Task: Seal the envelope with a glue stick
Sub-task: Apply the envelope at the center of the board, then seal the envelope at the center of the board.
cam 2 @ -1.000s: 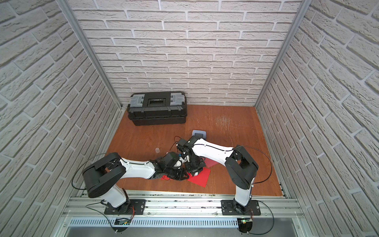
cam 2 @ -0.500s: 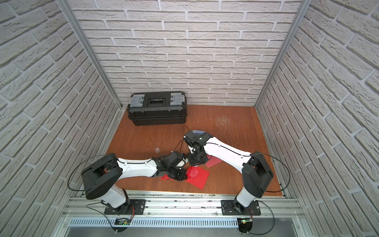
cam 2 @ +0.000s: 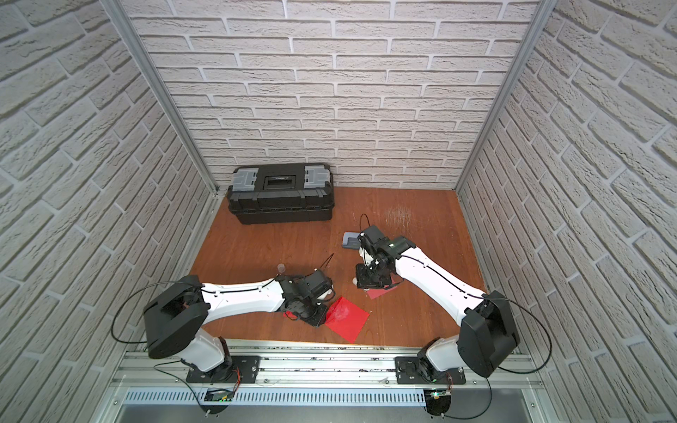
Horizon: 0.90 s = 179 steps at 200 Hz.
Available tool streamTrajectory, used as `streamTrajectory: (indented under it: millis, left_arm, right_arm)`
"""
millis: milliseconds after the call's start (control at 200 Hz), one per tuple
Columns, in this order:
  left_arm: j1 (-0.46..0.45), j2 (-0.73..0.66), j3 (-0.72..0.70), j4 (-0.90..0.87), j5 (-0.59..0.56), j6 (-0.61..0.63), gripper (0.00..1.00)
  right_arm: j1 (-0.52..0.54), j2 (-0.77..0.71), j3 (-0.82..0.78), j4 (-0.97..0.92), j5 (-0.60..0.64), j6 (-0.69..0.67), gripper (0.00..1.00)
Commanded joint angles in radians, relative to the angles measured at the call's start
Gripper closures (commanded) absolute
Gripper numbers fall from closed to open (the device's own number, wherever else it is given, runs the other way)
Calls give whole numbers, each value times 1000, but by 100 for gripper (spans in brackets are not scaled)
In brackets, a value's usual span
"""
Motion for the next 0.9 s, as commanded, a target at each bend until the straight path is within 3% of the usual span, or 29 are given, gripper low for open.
streamTrajectory:
  millis: [0,460,890]
  left_arm:
    - [3,-26,51,-59,-22,23,66]
    - [19,77,166,-26,-16,20,72]
    - [22,110,219,-59,-48,30,94]
  right_arm:
    - [-29,-48,-14,-13,-15,-34,97]
    - [-65,-93,-11,-46,-46,-69,97]
    - [-65,-104,-8,-68,-54,-83,98]
